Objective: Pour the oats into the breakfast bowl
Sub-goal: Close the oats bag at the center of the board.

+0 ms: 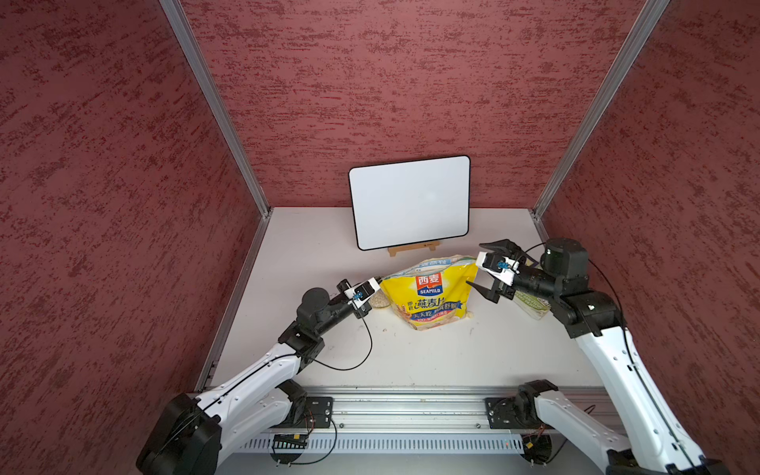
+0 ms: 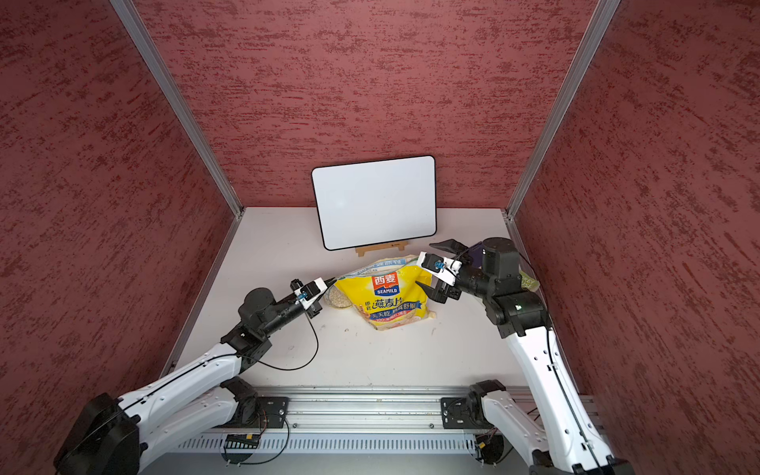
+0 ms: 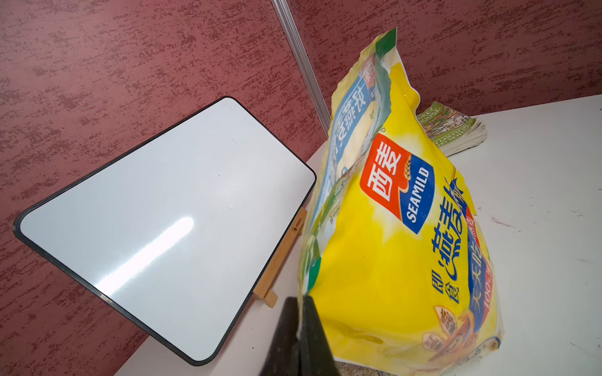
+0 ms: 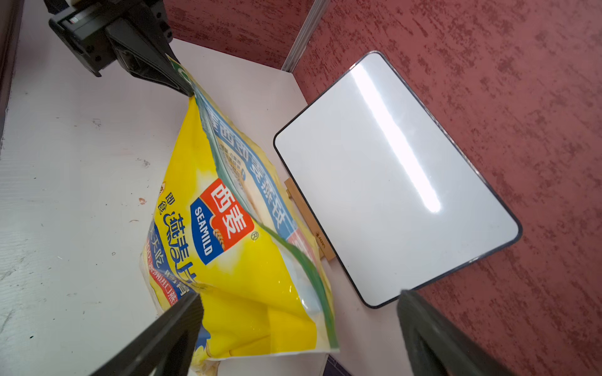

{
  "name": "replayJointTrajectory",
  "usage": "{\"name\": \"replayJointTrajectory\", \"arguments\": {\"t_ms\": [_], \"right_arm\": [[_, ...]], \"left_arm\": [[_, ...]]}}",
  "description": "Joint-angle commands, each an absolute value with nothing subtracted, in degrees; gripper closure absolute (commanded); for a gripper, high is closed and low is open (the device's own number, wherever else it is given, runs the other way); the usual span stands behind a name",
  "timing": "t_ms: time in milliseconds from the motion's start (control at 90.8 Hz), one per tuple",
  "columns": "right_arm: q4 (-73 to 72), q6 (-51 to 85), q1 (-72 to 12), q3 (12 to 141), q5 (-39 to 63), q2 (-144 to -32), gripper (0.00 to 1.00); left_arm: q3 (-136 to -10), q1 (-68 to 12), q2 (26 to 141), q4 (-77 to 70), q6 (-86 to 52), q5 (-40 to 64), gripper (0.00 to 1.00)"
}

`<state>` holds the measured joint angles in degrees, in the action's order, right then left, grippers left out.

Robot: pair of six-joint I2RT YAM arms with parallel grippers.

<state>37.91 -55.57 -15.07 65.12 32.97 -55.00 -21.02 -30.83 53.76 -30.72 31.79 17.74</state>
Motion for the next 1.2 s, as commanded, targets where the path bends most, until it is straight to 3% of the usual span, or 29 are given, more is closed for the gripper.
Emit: {"name": "replayJointTrajectory", "arguments": {"t_ms": [0,187,463,529,617,749,815,1036,1190], "right_arm": [[43.73,-63.1,-22.02,70.43,22.22,-60.66,0.01],[46.61,-70.28,-28.71,76.61,15.81,-69.79,0.01],[46.17,-70.89,-29.78,83.21,12.67,-78.15,0.03],[48.77,-70.54,-29.79,86.2,13.71,-79.89,0.15],[52.53,-71.51,-29.79,88.74,14.79,-81.6,0.42],[55.4,-72.78,-29.79,89.5,14.36,-82.04,0.65],[56.35,-72.77,-29.78,89.45,14.6,-81.8,0.65],[58.69,-71.75,-29.77,89.02,16.58,-82.02,0.52],[59.49,-71.43,-29.74,89.74,17.34,-83.14,0.58]], "left_arm": [[-20.67,-30.43,53.15,-36.38,32.89,19.09,1.0],[-20.58,-30.23,52.69,-35.76,32.31,18.8,1.0],[-20.38,-30.12,52.54,-35.26,31.93,19.08,1.0],[-20.36,-30.1,52.51,-35.29,31.87,19.16,1.0],[-20.27,-30.09,52.39,-35.17,32.01,19.44,1.0],[-20.29,-30.02,52.5,-34.94,31.91,19.9,1.0],[-20.32,-30.06,52.65,-35.08,31.62,20.16,1.0],[-20.35,-30.06,53.11,-35.3,31.11,20.36,1.0],[-20.29,-30.05,53.05,-35.17,31.09,20.59,1.0]]}}
